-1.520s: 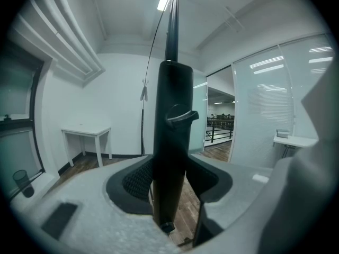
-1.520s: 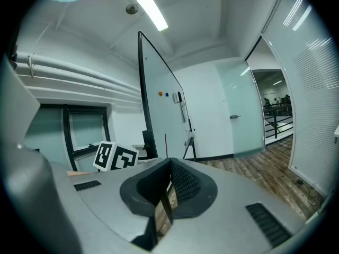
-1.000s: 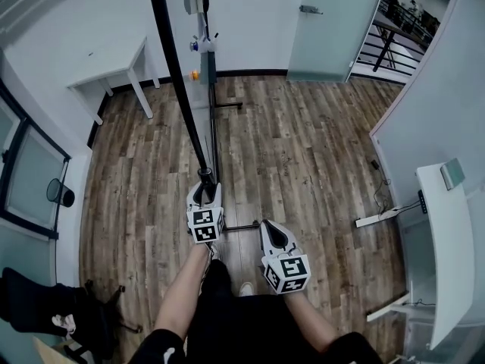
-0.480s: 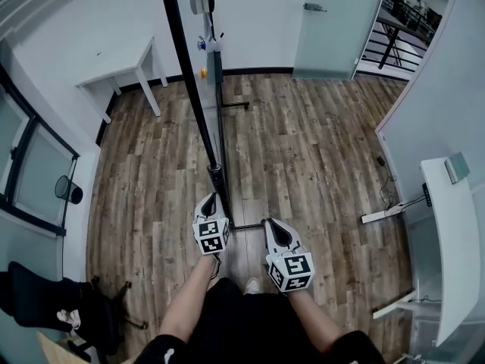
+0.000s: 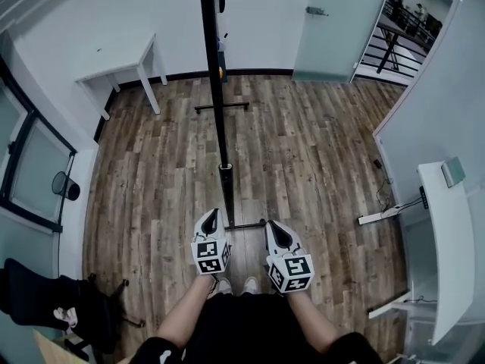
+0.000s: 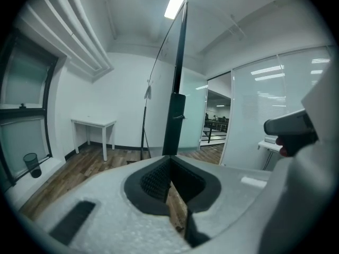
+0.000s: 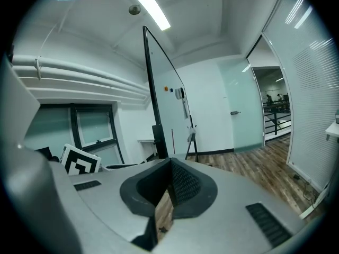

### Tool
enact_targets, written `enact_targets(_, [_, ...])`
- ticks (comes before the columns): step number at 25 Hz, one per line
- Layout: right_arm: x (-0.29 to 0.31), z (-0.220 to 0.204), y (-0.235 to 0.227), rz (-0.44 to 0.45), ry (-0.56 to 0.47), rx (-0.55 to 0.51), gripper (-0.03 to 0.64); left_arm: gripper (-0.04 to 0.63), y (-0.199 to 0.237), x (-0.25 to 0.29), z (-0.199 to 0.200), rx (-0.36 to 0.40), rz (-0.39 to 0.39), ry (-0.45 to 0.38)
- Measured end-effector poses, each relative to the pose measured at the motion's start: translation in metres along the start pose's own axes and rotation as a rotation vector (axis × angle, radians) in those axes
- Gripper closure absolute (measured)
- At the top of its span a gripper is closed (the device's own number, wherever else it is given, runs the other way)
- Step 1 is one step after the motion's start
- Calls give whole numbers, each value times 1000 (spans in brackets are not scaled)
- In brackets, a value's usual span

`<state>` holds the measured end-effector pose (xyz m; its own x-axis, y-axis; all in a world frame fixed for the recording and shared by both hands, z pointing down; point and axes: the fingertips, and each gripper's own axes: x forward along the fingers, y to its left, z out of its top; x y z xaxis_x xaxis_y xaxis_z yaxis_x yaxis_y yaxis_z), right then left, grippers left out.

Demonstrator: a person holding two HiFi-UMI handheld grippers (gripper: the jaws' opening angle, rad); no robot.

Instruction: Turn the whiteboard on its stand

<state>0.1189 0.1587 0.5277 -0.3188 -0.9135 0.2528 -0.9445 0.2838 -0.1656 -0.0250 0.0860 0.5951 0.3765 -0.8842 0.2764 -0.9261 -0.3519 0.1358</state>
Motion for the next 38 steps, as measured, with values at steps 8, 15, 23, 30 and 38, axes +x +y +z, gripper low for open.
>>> enact_targets(8, [15, 4, 21, 20, 2, -13, 606, 581, 1, -45, 24, -3, -31, -25])
enact_targets(15, [18, 3, 35, 32, 4, -17, 606, 581, -6, -83, 51, 45, -41, -76])
enact_targets(23, [11, 4, 45, 44, -13, -1, 606, 581, -3, -99, 53, 44, -38, -83])
enact_targets(30, [7, 3, 50, 36, -8, -5, 606, 581, -2, -104, 55, 42, -38, -90])
enact_targets(38, [4, 2, 53, 39, 0, -21, 607, 581, -3, -109, 59, 41, -37, -108])
